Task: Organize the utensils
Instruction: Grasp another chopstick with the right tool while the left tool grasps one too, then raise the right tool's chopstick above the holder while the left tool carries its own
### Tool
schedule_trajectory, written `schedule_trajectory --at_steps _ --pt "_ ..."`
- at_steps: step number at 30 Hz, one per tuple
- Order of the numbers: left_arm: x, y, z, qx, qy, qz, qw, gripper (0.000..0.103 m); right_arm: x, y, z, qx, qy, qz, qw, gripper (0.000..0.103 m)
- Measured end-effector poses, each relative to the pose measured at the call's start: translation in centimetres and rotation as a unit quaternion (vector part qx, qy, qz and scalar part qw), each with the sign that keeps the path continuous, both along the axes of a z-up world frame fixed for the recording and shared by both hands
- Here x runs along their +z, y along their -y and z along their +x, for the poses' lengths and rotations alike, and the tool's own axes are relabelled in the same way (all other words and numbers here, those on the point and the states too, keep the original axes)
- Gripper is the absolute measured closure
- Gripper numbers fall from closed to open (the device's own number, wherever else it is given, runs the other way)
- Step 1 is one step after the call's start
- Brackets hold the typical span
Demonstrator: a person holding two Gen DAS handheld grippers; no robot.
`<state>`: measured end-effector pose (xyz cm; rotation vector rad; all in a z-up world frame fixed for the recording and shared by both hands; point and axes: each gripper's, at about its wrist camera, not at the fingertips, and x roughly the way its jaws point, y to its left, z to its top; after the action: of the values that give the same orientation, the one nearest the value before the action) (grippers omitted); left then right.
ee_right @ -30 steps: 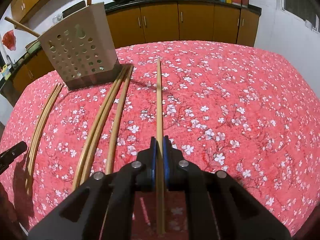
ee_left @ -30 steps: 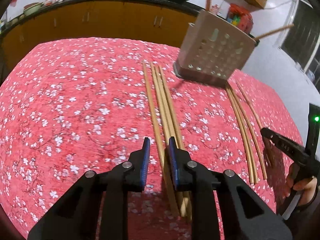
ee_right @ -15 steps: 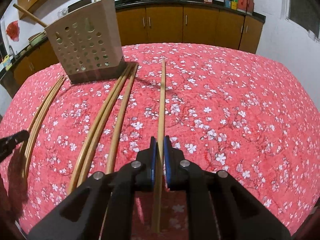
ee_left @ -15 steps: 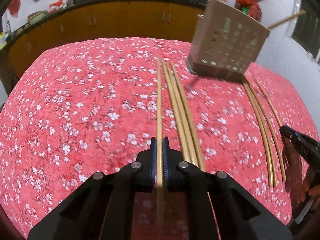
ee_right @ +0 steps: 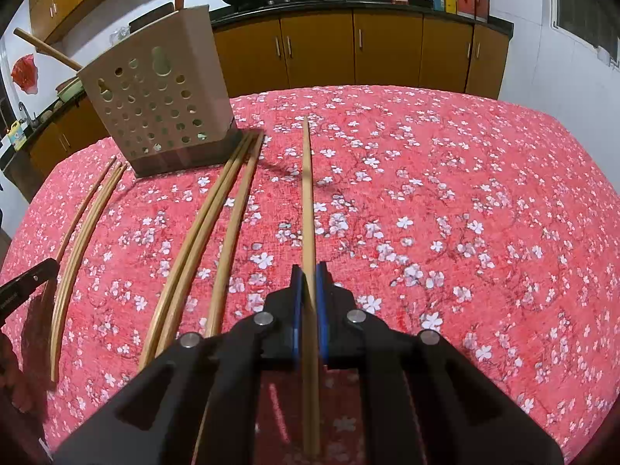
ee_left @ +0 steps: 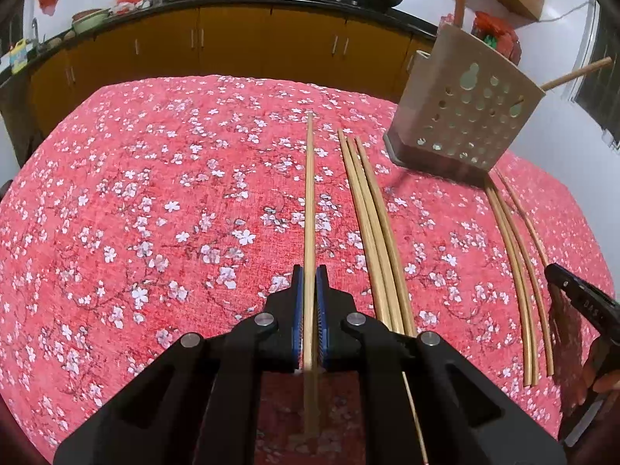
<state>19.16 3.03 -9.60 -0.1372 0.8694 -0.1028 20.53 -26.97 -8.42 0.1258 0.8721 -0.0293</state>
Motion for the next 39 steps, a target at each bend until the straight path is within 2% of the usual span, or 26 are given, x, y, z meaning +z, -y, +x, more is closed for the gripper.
schedule_trajectory --at_steps 24,30,34,39 --pt "0.3 -0.6 -0.6 0.004 -0.001 -0.017 0.9998 0.095 -0.1 0.0 0.0 0.000 0.000 0.000 1.000 0.094" --pt "0.4 0.6 -1.0 -0.004 -0.001 0.017 0.9998 0.095 -0.1 -0.3 -0.8 0.002 0.000 -0.006 1.000 0.094" --pt "0.4 0.7 -1.0 -0.006 -0.001 0.018 0.9998 0.095 -0.1 0.0 -1.1 0.002 0.000 0.003 1.000 0.094" --pt "0.4 1.0 -1.1 -0.014 -0.001 0.037 0.9992 0.096 0.2 0.2 -1.3 -0.001 0.002 0.015 1.000 0.095"
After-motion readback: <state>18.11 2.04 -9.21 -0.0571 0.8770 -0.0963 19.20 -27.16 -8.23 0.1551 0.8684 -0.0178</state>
